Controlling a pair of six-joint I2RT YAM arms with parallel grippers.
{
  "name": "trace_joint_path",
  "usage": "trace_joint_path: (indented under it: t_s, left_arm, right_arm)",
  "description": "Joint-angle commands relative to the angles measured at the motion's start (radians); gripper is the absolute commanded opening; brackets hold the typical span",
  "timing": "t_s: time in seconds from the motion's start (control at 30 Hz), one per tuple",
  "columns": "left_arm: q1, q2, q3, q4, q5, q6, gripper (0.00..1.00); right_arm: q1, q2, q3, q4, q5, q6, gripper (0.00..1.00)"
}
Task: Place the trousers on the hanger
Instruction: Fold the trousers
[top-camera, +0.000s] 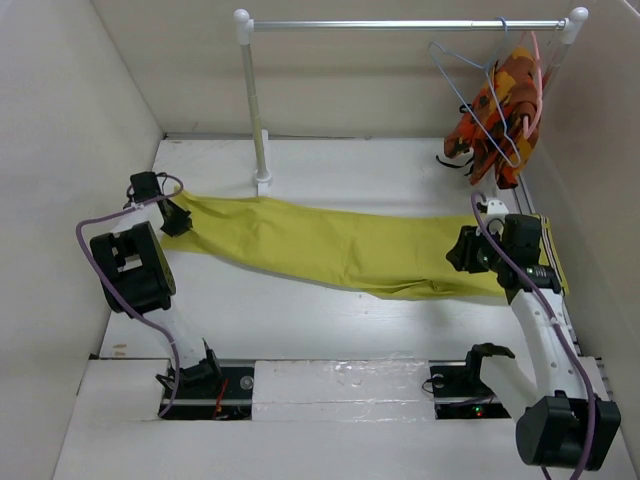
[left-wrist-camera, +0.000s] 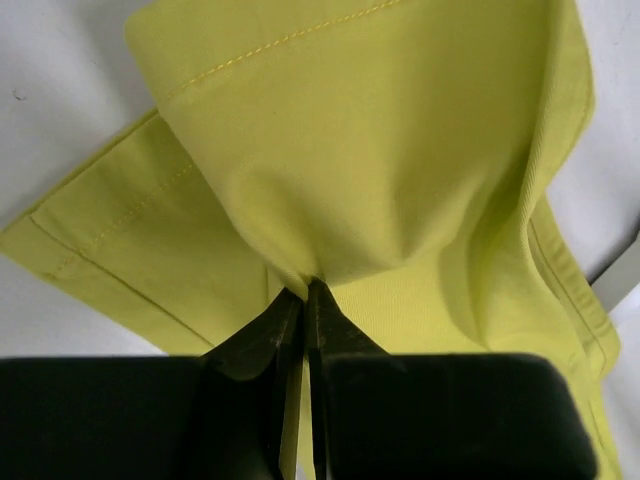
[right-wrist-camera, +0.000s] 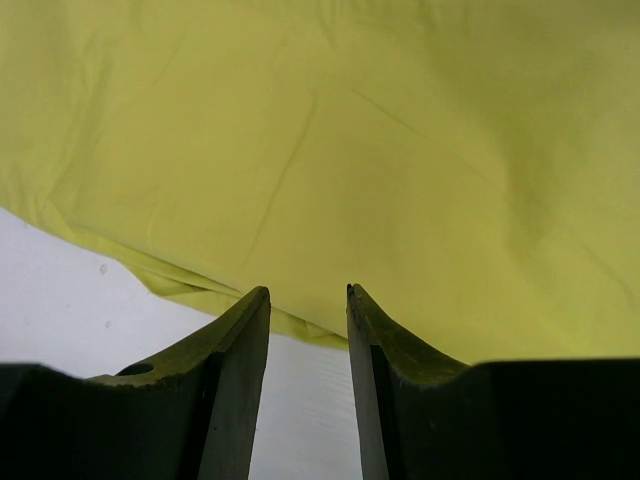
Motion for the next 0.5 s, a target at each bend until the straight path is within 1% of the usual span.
trace_joint_path:
  t_s: [0.0,0.03,0.1,0.13,0.17,0.2,0.23,0.3,0.33,0.4,0.47]
  left_arm:
    - [0.005,-0.043,0.11,-0.08,-0.028,0.011,0.0]
    - [-0.004,-0.057,0.127,-0.115,-0.054,0.012,0.0]
    - [-0.027,-0.097,0.19,-0.23,-0.165,0.021,0.0]
    - [-0.037,-0.109,0.209,-0.261,-0.199,0.029,0.0]
    - [-0.037,-0.135,0.227,-0.293,-0.266,0.029,0.0]
    - [-0.037,-0.149,0.244,-0.334,-0.282,0.029,0.0]
    - [-0.037,-0.175,0.242,-0.338,-0.289,0.041,0.0]
    - [-0.037,-0.18,0.261,-0.391,-0.308,0.049,0.0]
    - [-0.037,-0.177,0.261,-0.417,-0.324,0.058,0.1]
    - [-0.037,-0.172,0.258,-0.443,-0.349,0.063,0.22]
    - [-0.037,-0.174,0.253,-0.461,-0.377,0.073,0.61]
  right_arm:
    - [0.021,0.021,0.035,0.004,-0.021,-0.054,0.42]
    - [0.031,0.032,0.04,0.005,-0.017,-0.066,0.42]
    - [0.041,0.067,0.041,0.011,-0.009,-0.079,0.42]
    - [0.041,0.081,0.041,0.016,-0.012,-0.089,0.42]
    - [0.041,0.094,0.043,0.026,-0.023,-0.095,0.42]
    - [0.041,0.123,0.043,0.034,-0.031,-0.1,0.42]
    - [0.051,0.136,0.04,0.046,-0.041,-0.103,0.42]
    - [0.06,0.163,0.043,0.076,-0.049,-0.105,0.42]
    - [0.06,0.194,0.046,0.089,-0.057,-0.106,0.42]
    - [0.071,0.205,0.054,0.099,-0.064,-0.109,0.42]
    - [0.083,0.232,0.06,0.099,-0.061,-0.121,0.42]
